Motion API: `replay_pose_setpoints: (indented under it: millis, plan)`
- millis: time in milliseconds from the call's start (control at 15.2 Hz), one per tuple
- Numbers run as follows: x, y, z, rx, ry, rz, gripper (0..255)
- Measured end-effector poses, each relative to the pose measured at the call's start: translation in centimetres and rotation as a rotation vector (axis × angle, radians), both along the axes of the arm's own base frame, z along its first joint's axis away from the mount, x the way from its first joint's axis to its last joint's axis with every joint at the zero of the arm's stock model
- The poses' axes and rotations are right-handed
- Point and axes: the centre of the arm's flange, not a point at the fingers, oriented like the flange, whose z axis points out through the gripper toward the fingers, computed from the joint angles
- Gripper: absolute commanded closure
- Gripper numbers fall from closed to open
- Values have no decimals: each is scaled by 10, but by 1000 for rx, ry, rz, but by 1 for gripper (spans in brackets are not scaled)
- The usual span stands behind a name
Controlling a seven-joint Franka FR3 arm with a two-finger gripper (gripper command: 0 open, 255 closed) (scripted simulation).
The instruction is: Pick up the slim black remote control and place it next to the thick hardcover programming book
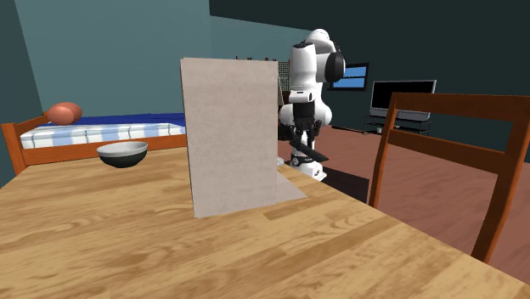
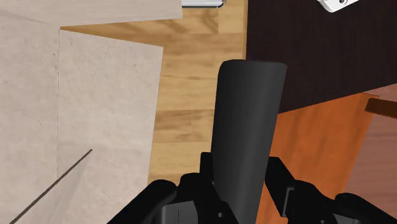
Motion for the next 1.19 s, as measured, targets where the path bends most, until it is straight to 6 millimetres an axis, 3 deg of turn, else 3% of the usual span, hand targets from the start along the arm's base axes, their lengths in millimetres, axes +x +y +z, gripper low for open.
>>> replay_pose_setpoints:
  millis: [198,1188]
  plan:
    - [-13,-4,-13,0,1,0,255]
    - [-14,-4,-88,0,1,0,255]
